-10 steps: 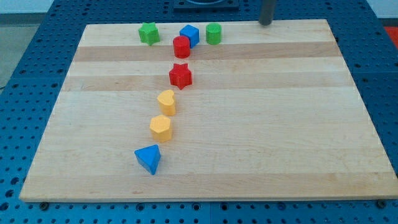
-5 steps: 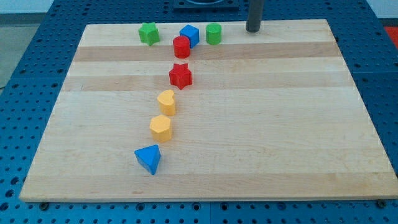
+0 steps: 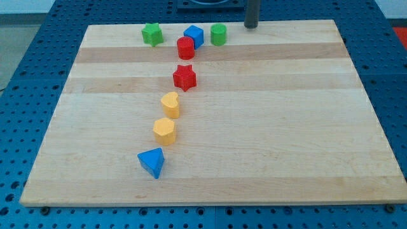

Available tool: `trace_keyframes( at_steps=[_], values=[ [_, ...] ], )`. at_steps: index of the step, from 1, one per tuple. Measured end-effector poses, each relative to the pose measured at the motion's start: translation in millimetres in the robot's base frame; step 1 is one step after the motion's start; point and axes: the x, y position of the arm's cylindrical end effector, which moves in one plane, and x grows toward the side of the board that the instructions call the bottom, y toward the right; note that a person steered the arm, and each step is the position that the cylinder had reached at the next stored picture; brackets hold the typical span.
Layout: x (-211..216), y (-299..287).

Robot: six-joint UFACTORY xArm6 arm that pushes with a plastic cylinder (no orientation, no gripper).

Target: Push the green circle diagonal to the red star

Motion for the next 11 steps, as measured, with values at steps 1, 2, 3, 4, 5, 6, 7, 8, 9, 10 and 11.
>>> trace_keyframes(
  at_steps=[1,2,3,4,5,6,7,8,9,10,11],
  values=[
    [15.2,-56.9],
    [79.8,-98.7],
    [124.5,-121.7],
    [162.6,-123.9],
    [170.3,-128.0],
    [173.2,-125.5],
    [238.2,-125.6],
    [256.7,-121.8],
    [257.0,-110.6],
    [247.8,-95.8],
    [229.5,-80.1]
  ],
)
